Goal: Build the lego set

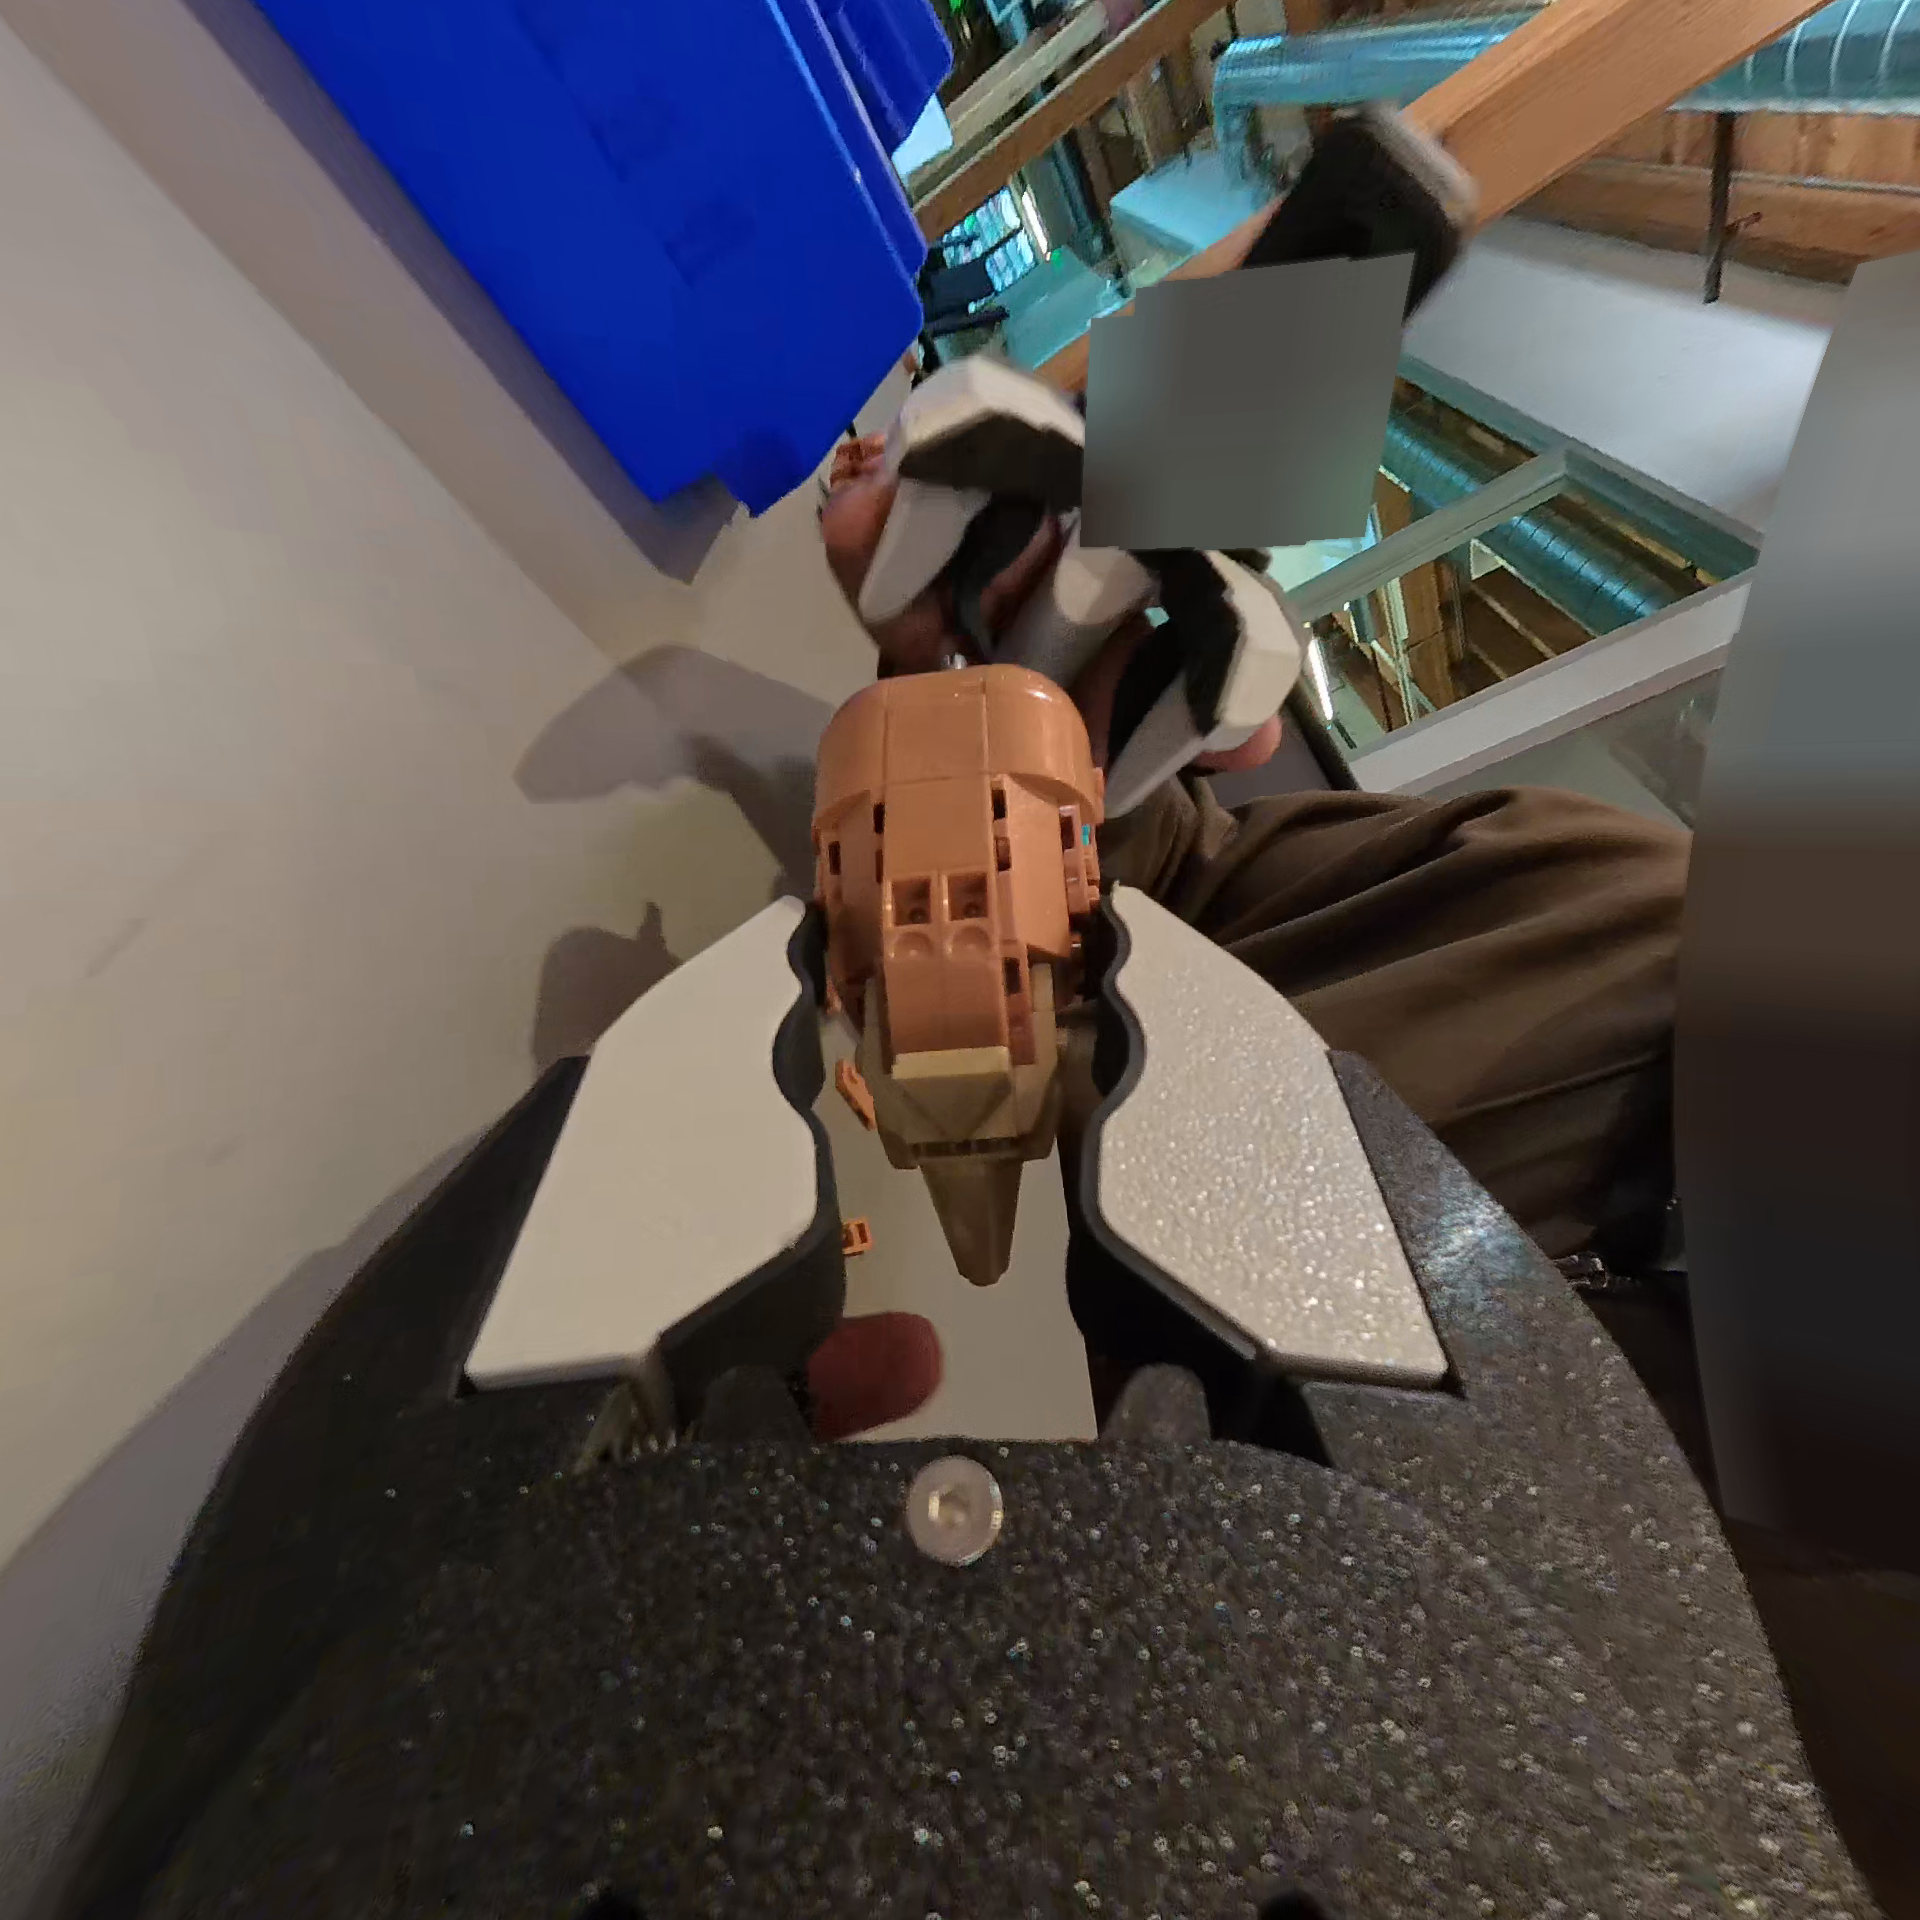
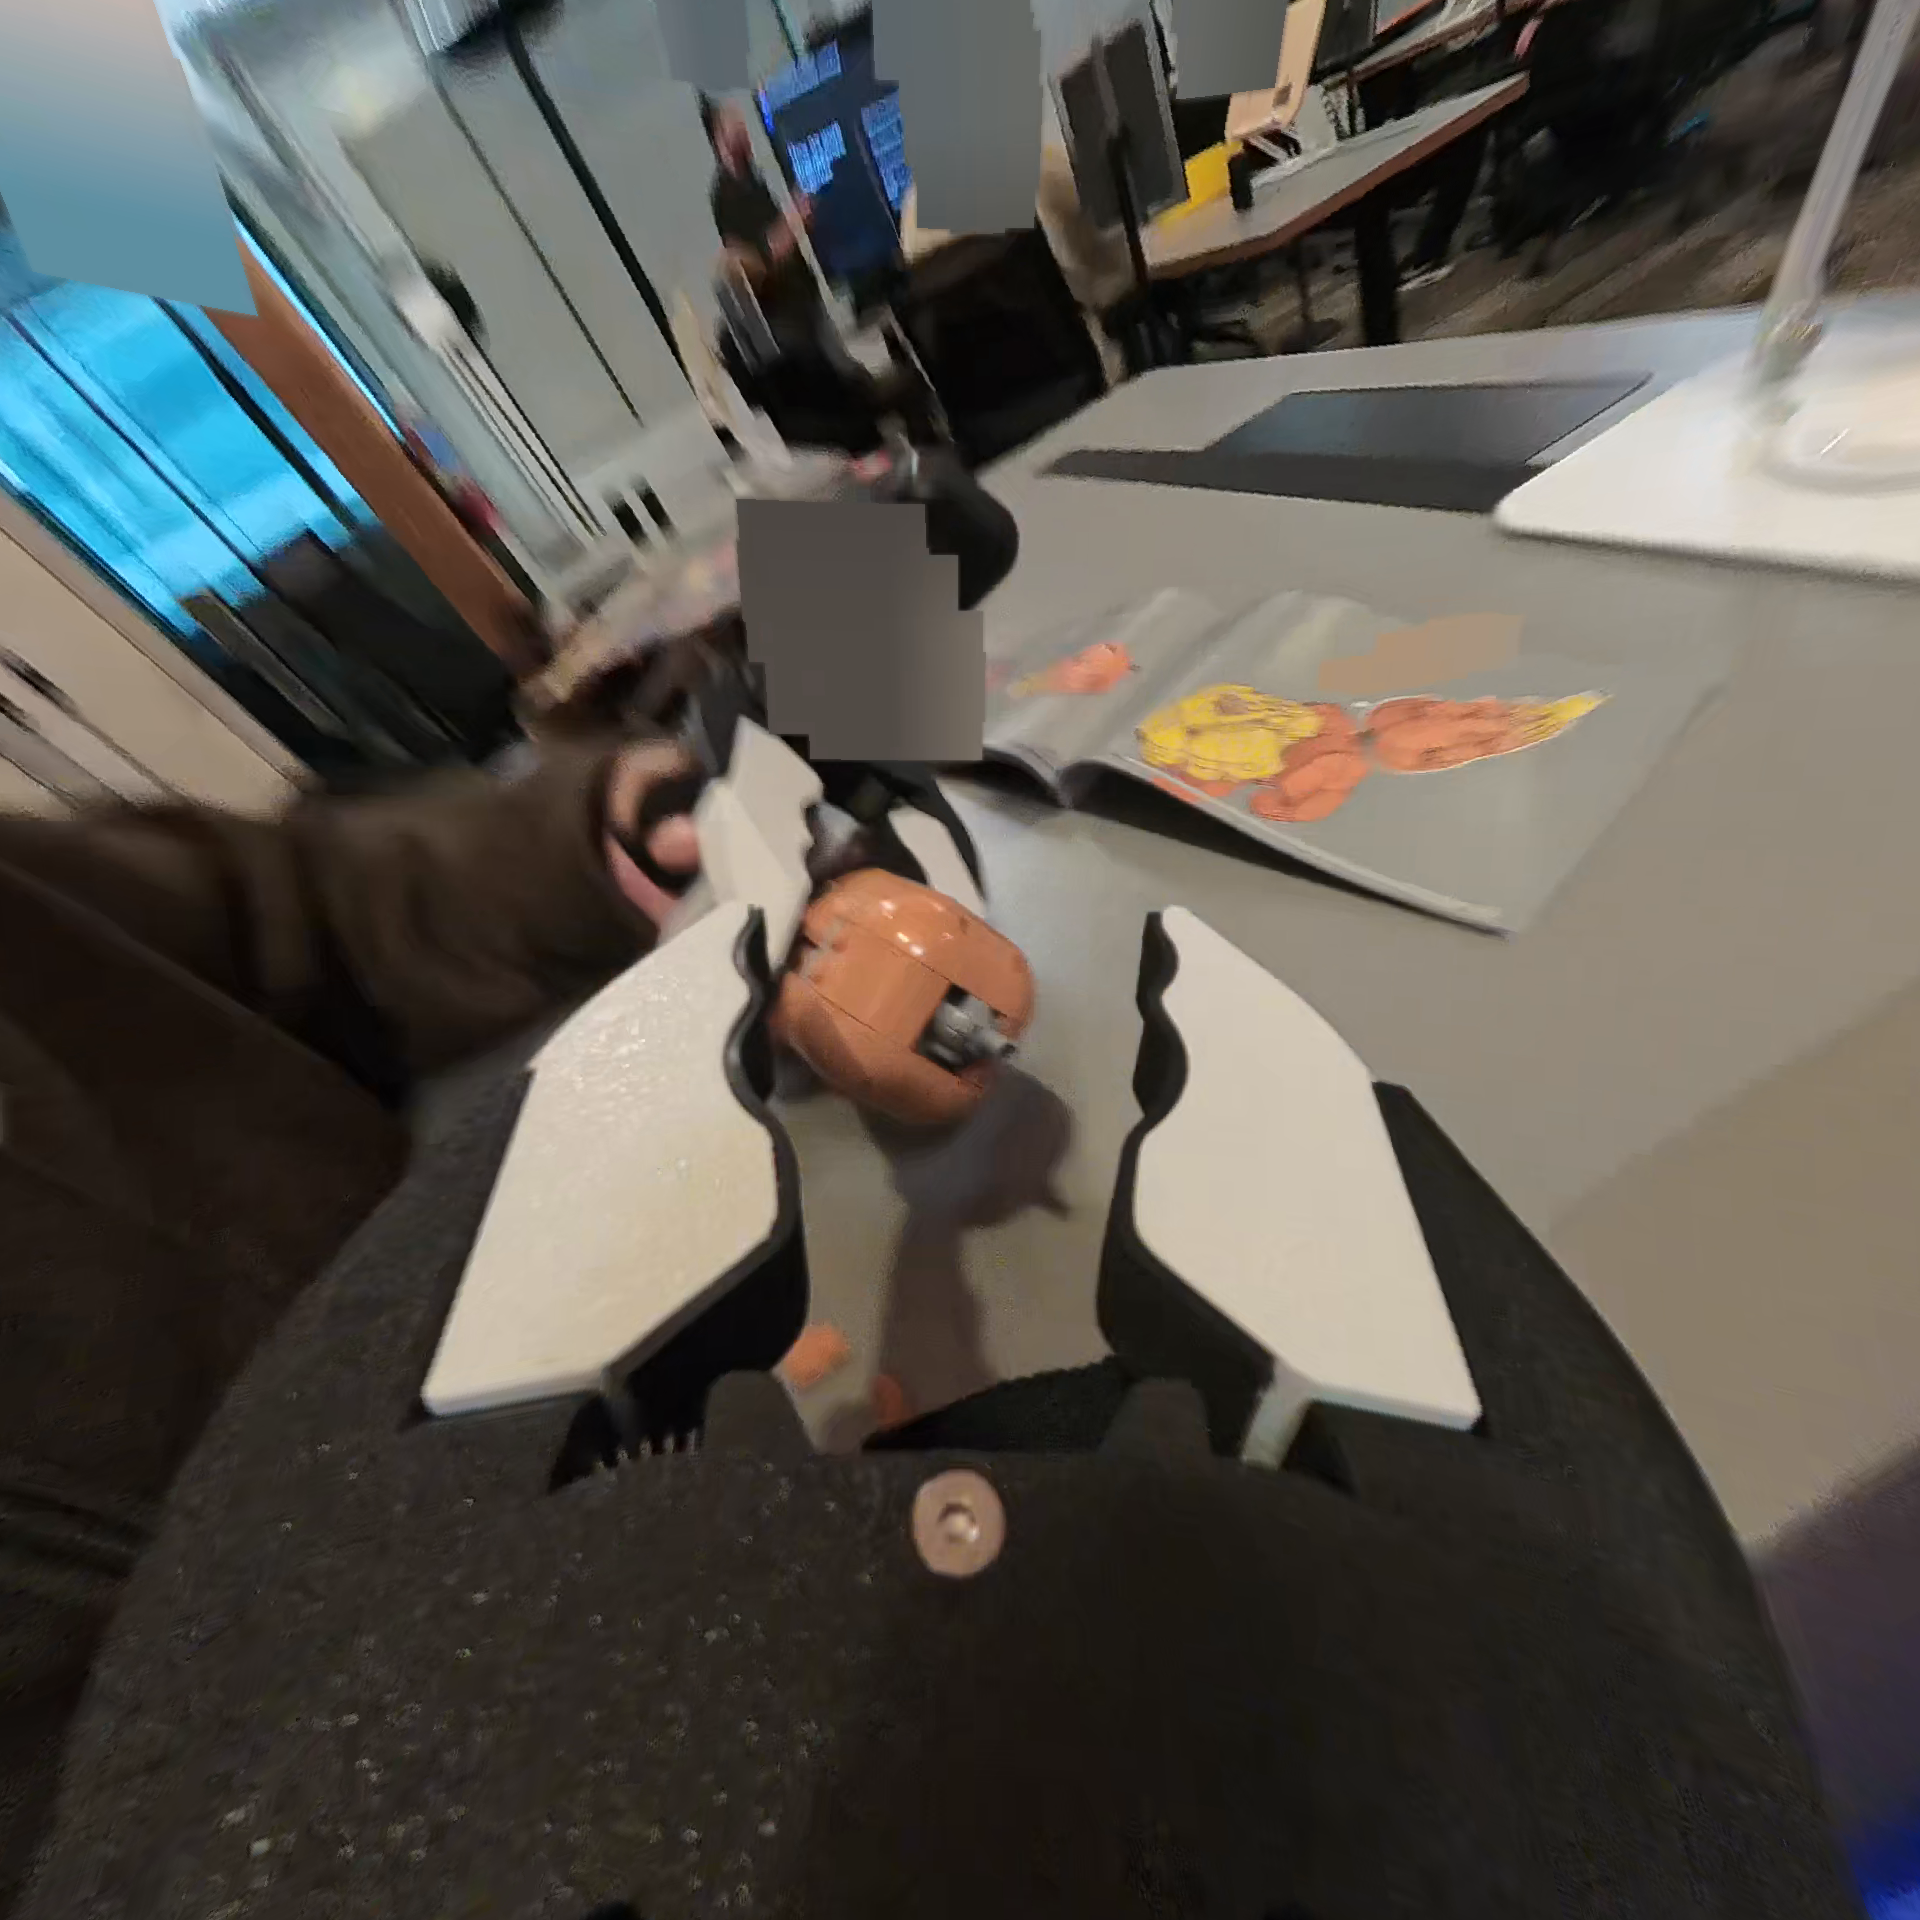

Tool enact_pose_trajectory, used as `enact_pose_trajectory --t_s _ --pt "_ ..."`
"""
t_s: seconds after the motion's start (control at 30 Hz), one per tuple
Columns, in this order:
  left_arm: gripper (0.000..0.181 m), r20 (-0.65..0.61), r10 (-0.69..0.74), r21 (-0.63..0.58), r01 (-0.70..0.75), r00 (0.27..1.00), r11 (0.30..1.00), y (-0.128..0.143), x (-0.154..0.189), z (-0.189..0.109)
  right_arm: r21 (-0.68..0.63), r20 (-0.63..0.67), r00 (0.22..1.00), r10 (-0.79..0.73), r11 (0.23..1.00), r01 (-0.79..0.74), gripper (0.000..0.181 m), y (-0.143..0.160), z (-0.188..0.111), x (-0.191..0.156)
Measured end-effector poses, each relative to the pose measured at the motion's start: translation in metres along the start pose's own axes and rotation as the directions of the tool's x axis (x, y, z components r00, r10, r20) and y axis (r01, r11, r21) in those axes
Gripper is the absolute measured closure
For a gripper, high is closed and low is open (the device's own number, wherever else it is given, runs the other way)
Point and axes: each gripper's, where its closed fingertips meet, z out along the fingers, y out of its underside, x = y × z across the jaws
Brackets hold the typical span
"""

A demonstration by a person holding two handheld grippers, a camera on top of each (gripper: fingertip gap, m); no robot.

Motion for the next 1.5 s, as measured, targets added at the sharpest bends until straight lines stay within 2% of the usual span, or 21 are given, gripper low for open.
enact_pose_trajectory --t_s 0.03,0.1,0.17,0.4,0.57,0.73,0.83,0.9,0.97,1.0,1.1,1.2,1.33,1.5 --pt "0.132 0.004 -0.005 -0.017 0.005 1.000 1.000 0.002 -0.001 0.002 -0.050 -0.041 0.991 -0.131 0.990 0.129 0.111 0.005 -0.004 0.003" --pt "0.131 0.011 -0.008 -0.052 0.009 1.000 0.999 0.007 -0.002 0.007 -0.145 -0.074 0.924 -0.375 0.921 0.362 0.109 0.016 -0.010 0.006" --pt "0.131 0.024 -0.008 -0.084 0.010 1.000 0.996 0.011 -0.004 0.012 -0.201 -0.033 0.858 -0.512 0.845 0.496 0.108 0.027 -0.012 0.002" --pt "0.132 0.032 -0.026 -0.131 0.030 0.999 0.991 0.016 -0.007 0.022 -0.220 0.148 0.766 -0.626 0.734 0.643 0.096 0.052 -0.012 -0.014" --pt "0.132 0.085 -0.053 -0.094 0.061 0.995 0.994 0.012 -0.016 0.025 -0.237 0.124 0.797 -0.591 0.762 0.602 0.095 0.057 -0.007 -0.023" --pt "0.132 0.159 -0.126 0.034 0.122 0.979 0.992 0.002 -0.026 0.027 -0.342 -0.094 0.827 -0.554 0.798 0.496 0.092 0.060 0.003 -0.011" --pt "0.132 0.176 -0.163 0.087 0.150 0.971 0.985 -0.001 -0.028 0.030 -0.369 -0.149 0.847 -0.510 0.824 0.431 0.093 0.062 0.007 -0.004" --pt "0.132 0.188 -0.169 0.104 0.151 0.968 0.983 -0.002 -0.029 0.033 -0.400 -0.156 0.851 -0.501 0.820 0.410 0.102 0.066 0.009 0.001" --pt "0.132 0.187 -0.158 0.097 0.141 0.970 0.985 -0.002 -0.028 0.036 -0.421 -0.161 0.848 -0.505 0.812 0.404 0.123 0.068 0.008 0.005" --pt "0.132 0.197 -0.152 0.097 0.135 0.969 0.986 -0.002 -0.028 0.037 -0.427 -0.164 0.844 -0.510 0.808 0.406 0.126 0.069 0.007 0.008" --pt "0.132 0.230 -0.100 0.093 0.081 0.968 0.992 -0.004 -0.029 0.035 -0.448 -0.161 0.850 -0.502 0.804 0.390 0.127 0.073 0.004 0.012" --pt "0.118 0.303 -0.044 0.083 0.019 0.952 0.996 -0.007 -0.035 0.027 -0.457 -0.148 0.868 -0.474 0.811 0.365 0.127 0.078 0.003 0.014" --pt "0.103 0.412 0.029 0.127 -0.089 0.911 0.988 -0.018 -0.041 0.002 -0.479 -0.155 0.872 -0.465 0.807 0.346 0.127 0.081 0.002 0.019" --pt "0.099 0.452 0.149 0.131 -0.231 0.879 0.964 -0.015 -0.026 -0.016 -0.491 -0.140 0.884 -0.447 0.806 0.330 0.127 0.084 -0.001 0.021"
